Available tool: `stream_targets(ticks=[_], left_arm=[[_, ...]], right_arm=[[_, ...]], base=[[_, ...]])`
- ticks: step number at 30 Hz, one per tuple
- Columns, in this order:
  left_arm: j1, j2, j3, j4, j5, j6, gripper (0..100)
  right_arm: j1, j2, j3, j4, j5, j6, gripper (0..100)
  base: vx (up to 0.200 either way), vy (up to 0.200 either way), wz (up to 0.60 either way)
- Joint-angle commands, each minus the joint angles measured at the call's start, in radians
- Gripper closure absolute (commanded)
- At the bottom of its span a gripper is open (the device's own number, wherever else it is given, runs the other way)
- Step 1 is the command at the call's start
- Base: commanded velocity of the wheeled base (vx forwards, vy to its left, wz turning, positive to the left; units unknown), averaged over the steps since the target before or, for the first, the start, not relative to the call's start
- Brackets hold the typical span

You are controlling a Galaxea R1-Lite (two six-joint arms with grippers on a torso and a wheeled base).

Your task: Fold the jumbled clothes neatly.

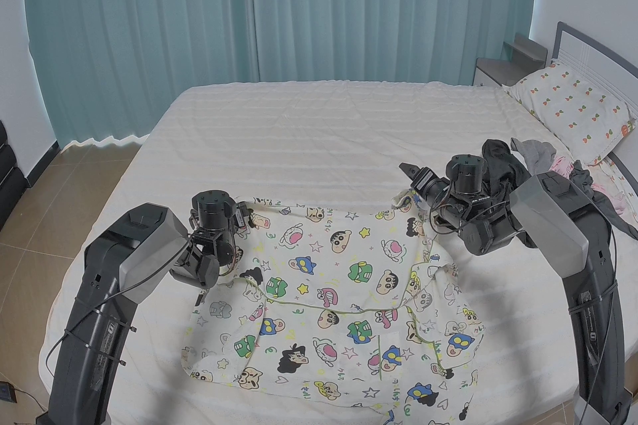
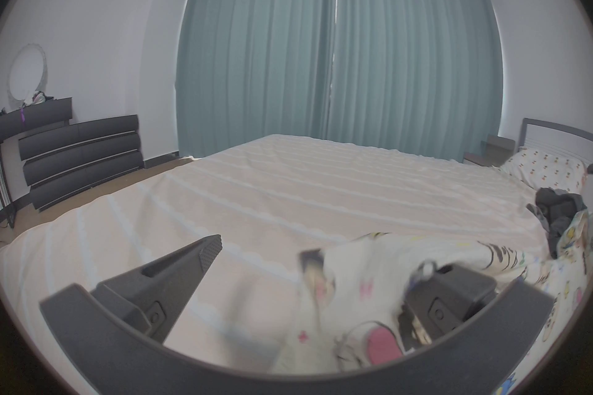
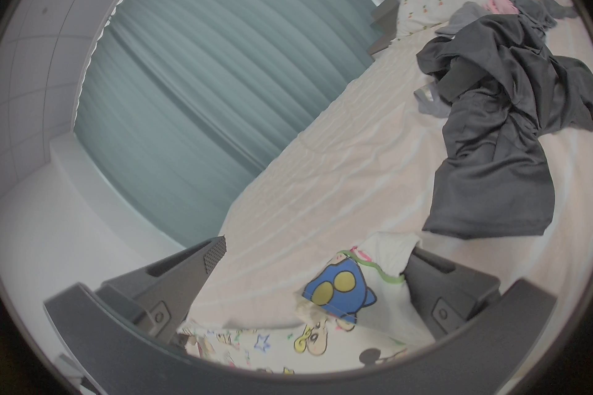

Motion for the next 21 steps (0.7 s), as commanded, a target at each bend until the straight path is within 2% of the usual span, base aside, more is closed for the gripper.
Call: stream_targets(ticks=[1, 5, 11, 13, 19, 21], left_arm=[[0.062, 0.037, -0.029, 0.005, 0.006, 0.002, 0], [0.081, 0.050, -0.029, 0.005, 0.006, 0.024, 0], [0.082, 0.053, -0.017, 0.000, 0.006, 0.029, 0], [0.085, 0.037, 0.018, 0.000, 0.006, 0.027, 0], [0.085, -0.052, 0.164, -0.008, -0.004, -0.001, 0], [0.085, -0.101, 0.215, -0.006, -0.011, -0.042, 0]], right_arm=[[-0.056, 0.043, -0.073, 0.058, -0.019, 0.036, 0], [-0.070, 0.078, -0.119, 0.114, -0.019, 0.053, 0], [-0.062, 0.083, -0.155, 0.232, -0.014, 0.151, 0], [-0.071, 0.077, -0.203, 0.262, -0.020, 0.176, 0], [-0.106, 0.074, -0.237, 0.295, -0.072, 0.166, 0], [-0.125, 0.071, -0.243, 0.328, -0.074, 0.163, 0]], base=[[0.000, 0.000, 0.00], [0.000, 0.000, 0.00], [0.000, 0.000, 0.00], [0.000, 0.000, 0.00], [0.000, 0.000, 0.00], [0.000, 0.000, 0.00]])
